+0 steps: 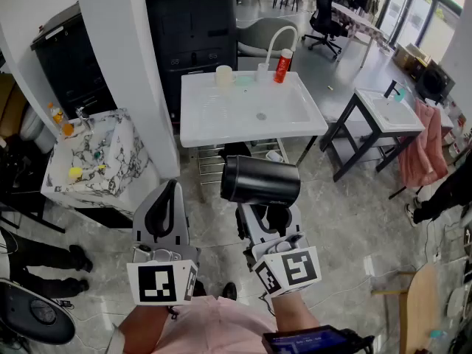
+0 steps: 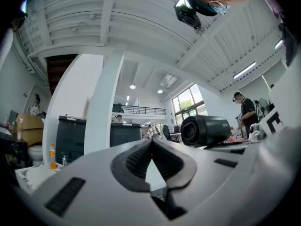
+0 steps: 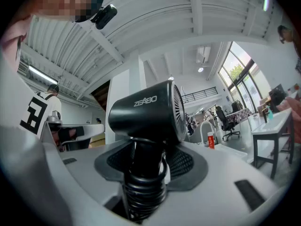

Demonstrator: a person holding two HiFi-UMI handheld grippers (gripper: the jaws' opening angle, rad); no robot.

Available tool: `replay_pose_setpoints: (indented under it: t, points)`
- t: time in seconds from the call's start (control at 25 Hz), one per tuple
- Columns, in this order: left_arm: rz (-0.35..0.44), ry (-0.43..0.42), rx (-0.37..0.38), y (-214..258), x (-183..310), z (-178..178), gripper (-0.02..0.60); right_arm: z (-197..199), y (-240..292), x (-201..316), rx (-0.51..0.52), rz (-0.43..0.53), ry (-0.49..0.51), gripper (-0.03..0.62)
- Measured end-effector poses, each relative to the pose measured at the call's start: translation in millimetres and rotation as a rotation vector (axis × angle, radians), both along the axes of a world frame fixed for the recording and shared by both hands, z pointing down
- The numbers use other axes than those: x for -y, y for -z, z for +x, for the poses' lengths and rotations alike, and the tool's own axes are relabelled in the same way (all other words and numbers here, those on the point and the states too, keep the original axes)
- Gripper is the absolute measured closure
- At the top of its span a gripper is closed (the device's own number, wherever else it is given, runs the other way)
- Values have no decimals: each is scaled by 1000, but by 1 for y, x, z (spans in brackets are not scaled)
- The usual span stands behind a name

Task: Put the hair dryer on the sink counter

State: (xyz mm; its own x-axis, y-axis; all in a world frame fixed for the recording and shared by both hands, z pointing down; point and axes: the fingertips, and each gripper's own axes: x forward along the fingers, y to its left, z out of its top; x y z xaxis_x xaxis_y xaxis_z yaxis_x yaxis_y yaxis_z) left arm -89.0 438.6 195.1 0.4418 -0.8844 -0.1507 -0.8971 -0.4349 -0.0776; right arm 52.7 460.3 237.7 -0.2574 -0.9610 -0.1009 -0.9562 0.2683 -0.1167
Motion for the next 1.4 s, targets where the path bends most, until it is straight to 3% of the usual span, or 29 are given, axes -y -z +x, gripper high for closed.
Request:
replay_pose_setpoints:
  t: [0.44,0.8,0.96,1.16,1.4]
  points:
    - [-12,12,-1,-6,-8,14,572,26,3,-12,17,18,-12,382]
    - [-32,12,-6,-21,22,8,572,33,-12,19,30,-17,-32,382]
    - [-62,6,-26,-38,63,2,572,22,-26,59,18,-37,-21,382]
    - [-112,-4,-74,-60,149,-5,572,15,-47,137,28,-73,-29,382]
    - [-83,-27,-70,-53,259,-14,572,2,-47,241,38,-71,-31,382]
